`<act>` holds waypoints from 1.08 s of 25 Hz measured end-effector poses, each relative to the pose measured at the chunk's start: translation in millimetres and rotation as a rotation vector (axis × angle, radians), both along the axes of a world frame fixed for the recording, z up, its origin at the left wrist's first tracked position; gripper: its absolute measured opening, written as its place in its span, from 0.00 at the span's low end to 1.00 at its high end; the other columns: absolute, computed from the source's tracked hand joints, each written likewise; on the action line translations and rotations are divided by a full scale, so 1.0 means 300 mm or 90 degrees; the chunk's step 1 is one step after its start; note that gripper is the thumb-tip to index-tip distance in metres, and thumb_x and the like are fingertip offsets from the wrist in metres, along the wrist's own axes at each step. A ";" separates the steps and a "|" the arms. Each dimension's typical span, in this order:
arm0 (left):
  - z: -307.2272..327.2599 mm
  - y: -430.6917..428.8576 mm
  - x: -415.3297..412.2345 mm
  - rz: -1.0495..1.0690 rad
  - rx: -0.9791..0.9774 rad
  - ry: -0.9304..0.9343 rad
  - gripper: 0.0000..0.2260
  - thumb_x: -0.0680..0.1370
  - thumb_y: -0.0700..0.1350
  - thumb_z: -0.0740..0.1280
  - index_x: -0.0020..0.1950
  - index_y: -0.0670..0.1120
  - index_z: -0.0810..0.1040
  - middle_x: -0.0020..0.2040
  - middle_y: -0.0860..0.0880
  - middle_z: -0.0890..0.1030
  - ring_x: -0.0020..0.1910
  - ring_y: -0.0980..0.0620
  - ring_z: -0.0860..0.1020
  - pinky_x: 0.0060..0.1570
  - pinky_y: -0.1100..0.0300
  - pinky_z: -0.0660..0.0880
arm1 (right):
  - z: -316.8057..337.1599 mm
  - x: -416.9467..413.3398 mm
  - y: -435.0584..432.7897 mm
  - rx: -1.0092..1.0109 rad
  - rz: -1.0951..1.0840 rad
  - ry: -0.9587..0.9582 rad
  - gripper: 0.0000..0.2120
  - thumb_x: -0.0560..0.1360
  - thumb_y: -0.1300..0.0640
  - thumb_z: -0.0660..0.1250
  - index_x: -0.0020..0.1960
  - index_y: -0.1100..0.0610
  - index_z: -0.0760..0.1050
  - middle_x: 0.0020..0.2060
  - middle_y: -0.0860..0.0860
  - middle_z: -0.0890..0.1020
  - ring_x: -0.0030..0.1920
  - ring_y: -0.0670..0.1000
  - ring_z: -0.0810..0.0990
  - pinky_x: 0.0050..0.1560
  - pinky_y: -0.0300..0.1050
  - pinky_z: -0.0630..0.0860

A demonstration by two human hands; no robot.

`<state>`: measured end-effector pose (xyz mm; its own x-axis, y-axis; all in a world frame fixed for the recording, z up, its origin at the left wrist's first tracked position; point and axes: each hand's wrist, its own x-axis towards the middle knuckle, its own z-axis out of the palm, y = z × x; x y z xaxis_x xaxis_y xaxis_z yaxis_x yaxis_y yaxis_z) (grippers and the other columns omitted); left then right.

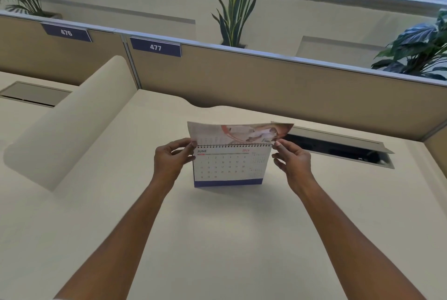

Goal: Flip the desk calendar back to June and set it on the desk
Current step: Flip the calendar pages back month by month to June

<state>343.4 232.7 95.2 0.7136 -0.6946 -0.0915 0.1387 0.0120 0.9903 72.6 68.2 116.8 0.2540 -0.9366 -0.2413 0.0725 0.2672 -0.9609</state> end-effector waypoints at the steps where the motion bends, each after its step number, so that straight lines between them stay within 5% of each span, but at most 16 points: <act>1: -0.006 -0.006 0.006 -0.001 0.004 -0.007 0.11 0.77 0.44 0.78 0.56 0.41 0.87 0.49 0.41 0.90 0.49 0.43 0.89 0.51 0.49 0.86 | -0.004 0.006 -0.008 -0.006 -0.004 0.014 0.08 0.79 0.59 0.72 0.57 0.60 0.84 0.46 0.54 0.87 0.43 0.52 0.82 0.50 0.48 0.80; 13: -0.068 -0.045 0.042 0.014 0.025 0.003 0.07 0.77 0.47 0.78 0.51 0.45 0.89 0.45 0.47 0.90 0.43 0.51 0.88 0.44 0.59 0.85 | -0.024 0.052 -0.042 -0.040 -0.006 0.086 0.06 0.79 0.56 0.72 0.52 0.56 0.86 0.53 0.58 0.86 0.42 0.52 0.77 0.53 0.53 0.80; 19: -0.084 -0.058 0.042 0.035 0.056 0.012 0.06 0.76 0.50 0.79 0.39 0.53 0.89 0.39 0.53 0.89 0.38 0.59 0.85 0.39 0.65 0.82 | -0.041 0.061 -0.042 -0.012 -0.012 0.093 0.10 0.80 0.54 0.71 0.55 0.60 0.84 0.55 0.61 0.85 0.44 0.52 0.75 0.58 0.58 0.79; 27: -0.092 -0.058 0.030 0.056 0.037 0.037 0.07 0.75 0.52 0.79 0.47 0.50 0.90 0.47 0.49 0.90 0.49 0.53 0.88 0.49 0.55 0.86 | -0.051 0.065 -0.025 0.005 -0.026 0.059 0.11 0.80 0.52 0.70 0.59 0.56 0.82 0.50 0.55 0.86 0.48 0.52 0.79 0.55 0.54 0.79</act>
<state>352.4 215.4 67.7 0.7637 -0.6222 -0.1723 0.1961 -0.0307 0.9801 92.0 60.8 101.5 0.1916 -0.9436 -0.2699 -0.0054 0.2739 -0.9617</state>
